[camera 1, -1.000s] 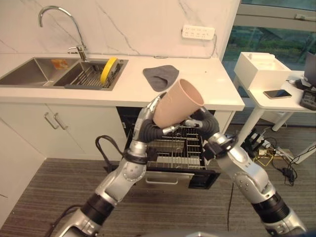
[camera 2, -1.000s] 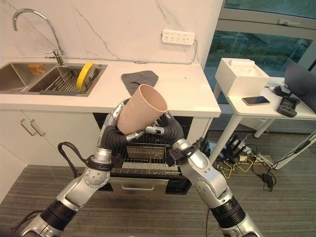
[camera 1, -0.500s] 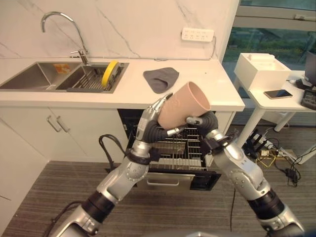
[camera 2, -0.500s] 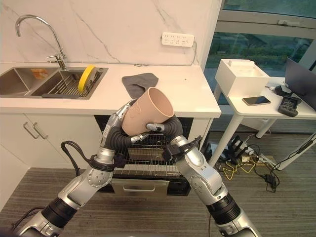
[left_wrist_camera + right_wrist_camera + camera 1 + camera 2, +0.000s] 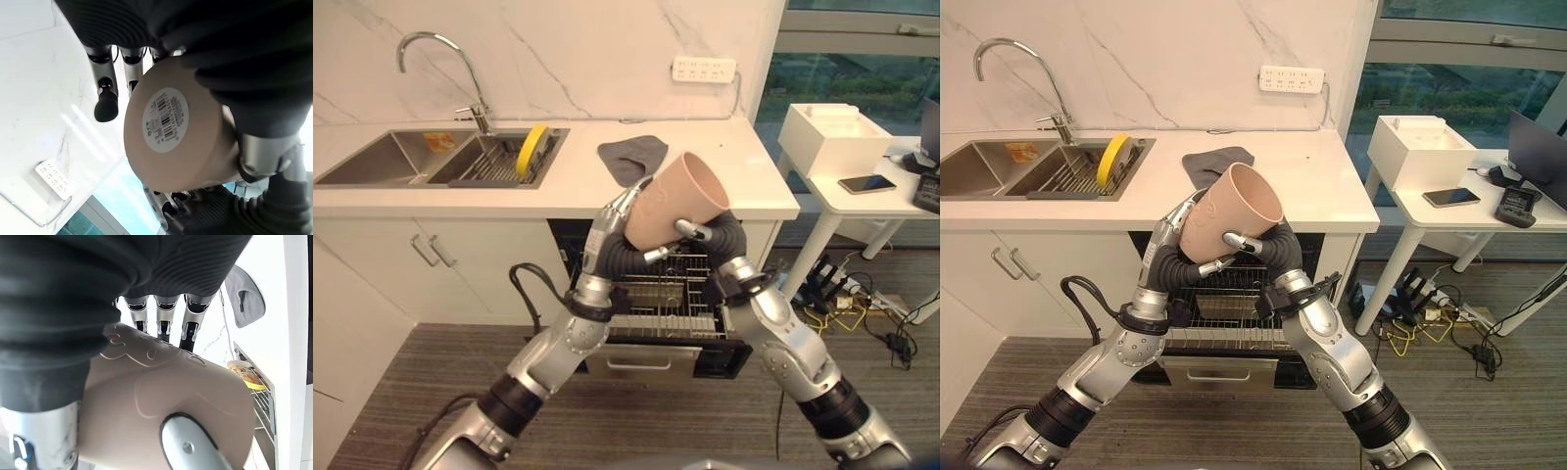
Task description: Place the dishes in the dishwasher.
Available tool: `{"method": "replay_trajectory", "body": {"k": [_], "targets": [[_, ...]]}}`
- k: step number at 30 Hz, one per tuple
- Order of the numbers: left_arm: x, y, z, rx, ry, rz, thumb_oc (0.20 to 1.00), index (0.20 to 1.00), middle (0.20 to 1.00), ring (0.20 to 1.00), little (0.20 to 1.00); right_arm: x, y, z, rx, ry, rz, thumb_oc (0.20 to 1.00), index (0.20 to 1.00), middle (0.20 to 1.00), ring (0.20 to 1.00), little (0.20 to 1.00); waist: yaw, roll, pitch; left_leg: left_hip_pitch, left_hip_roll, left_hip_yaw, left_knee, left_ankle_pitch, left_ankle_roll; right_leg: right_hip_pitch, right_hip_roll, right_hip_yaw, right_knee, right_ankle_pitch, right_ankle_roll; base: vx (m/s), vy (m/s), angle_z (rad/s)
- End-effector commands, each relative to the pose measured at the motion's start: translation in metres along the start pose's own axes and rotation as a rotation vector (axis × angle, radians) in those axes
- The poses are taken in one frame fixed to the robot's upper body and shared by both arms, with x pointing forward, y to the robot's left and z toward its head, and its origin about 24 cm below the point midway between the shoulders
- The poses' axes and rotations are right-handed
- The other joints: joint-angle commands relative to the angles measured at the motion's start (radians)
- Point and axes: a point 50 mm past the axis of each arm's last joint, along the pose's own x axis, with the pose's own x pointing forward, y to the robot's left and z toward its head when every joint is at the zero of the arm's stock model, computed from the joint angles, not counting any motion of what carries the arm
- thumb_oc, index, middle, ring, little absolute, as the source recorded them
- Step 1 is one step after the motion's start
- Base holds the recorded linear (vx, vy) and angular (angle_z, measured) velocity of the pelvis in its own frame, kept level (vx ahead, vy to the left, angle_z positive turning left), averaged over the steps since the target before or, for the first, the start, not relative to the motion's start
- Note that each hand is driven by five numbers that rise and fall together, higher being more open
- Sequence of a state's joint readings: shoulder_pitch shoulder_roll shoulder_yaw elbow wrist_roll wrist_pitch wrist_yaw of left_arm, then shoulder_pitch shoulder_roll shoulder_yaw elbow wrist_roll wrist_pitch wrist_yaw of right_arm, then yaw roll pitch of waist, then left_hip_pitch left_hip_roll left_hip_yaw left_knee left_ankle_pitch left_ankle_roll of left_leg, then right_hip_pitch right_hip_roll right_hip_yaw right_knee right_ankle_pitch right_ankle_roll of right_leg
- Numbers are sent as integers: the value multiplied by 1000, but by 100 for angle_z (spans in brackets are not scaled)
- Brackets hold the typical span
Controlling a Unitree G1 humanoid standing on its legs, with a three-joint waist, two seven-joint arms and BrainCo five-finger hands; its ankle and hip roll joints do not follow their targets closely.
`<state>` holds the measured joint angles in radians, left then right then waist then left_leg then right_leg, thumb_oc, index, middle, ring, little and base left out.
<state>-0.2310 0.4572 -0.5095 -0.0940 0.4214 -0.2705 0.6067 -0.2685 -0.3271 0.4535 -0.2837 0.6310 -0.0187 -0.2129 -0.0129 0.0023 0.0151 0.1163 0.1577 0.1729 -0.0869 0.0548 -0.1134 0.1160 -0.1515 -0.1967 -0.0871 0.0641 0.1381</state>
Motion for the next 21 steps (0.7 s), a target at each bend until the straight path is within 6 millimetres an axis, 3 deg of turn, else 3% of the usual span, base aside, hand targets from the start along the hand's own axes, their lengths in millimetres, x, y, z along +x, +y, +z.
{"method": "replay_trajectory", "body": {"k": [1, 2, 3, 14, 21], "targets": [[13, -7, 12, -7, -119, -56, 200, 200, 200, 200, 200, 20, 11, 55, -16, -298, 57, 200, 200, 200, 200, 200, 20, -31, 14, 9, 70, -10, 0, -19, 9, 10, -81, -3, 0, 19, 26, 0, 0, 0], [13, -7, 12, -15, -110, -57, 200, 200, 200, 200, 200, 20, 11, 55, -21, -301, 57, 200, 200, 200, 200, 200, 22, -32, 14, 9, 70, -9, 0, -19, 10, 11, -82, -7, 0, 18, 26, 5, -45, 2], [11, -7, 10, -31, -92, -61, 1000, 1000, 1000, 1000, 1000, 18, 10, 57, -35, -309, 50, 200, 200, 200, 200, 200, 23, -33, 15, 8, 70, -7, 0, -18, 10, 13, -83, -13, 0, 19, 27, 5, -59, 5], [7, 6, -1, -115, 52, 17, 1000, 1000, 1000, 1000, 1000, 11, -3, 56, -37, -318, -27, 200, 200, 200, 200, 200, 23, -21, 28, 6, 85, -12, 0, -5, 3, 17, -62, -6, 0, 12, 10, 7, -43, 2], [-13, 21, -27, -208, 291, 136, 1000, 1000, 1000, 1000, 1000, 0, -23, 56, -95, -335, -143, 200, 200, 200, 200, 200, 38, -20, 39, 8, 88, -9, 0, -7, -1, 35, -60, -40, 0, -1, 5, 29, -50, 9]]}}
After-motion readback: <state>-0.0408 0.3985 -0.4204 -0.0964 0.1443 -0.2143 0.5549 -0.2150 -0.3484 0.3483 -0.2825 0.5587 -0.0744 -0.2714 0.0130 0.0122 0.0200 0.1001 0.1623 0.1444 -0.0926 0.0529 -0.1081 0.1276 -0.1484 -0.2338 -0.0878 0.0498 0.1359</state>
